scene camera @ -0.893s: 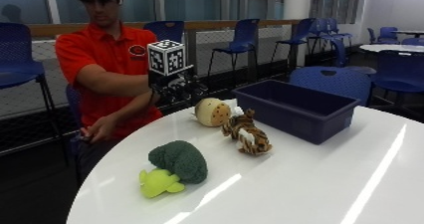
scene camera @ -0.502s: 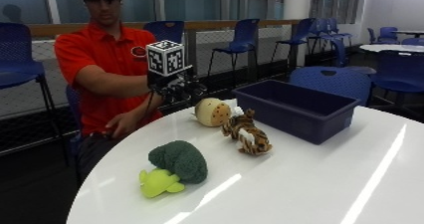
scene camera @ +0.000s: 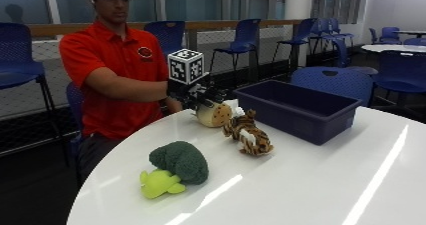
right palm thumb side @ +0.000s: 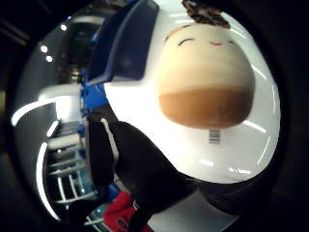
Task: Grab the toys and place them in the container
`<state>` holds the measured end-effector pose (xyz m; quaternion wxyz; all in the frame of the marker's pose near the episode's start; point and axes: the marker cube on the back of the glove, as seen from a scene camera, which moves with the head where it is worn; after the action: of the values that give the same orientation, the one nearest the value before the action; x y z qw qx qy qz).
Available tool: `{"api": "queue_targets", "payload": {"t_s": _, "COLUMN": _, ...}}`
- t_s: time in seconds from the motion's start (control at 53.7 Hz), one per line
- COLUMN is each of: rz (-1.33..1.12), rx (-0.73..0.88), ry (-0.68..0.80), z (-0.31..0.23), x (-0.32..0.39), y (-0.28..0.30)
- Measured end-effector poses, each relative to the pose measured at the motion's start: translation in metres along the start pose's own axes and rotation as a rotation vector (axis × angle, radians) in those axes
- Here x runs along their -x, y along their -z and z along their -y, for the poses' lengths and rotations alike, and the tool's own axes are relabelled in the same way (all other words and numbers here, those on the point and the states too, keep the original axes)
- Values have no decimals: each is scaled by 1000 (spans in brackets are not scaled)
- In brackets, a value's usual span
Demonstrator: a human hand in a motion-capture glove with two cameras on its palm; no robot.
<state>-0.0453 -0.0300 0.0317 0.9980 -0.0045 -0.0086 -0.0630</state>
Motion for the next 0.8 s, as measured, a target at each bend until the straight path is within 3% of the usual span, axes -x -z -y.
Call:
{"api": "queue_targets", "payload": {"t_s": 0.558, "rz": -69, "rx": -14, "ry": -81, "z": 43, "x": 45, "y": -26}}
{"api": "queue_targets", "payload": {"t_s": 0.8, "rz": -104, "rx": 125, "ry": -102, "z": 54, "x": 38, "y": -47}}
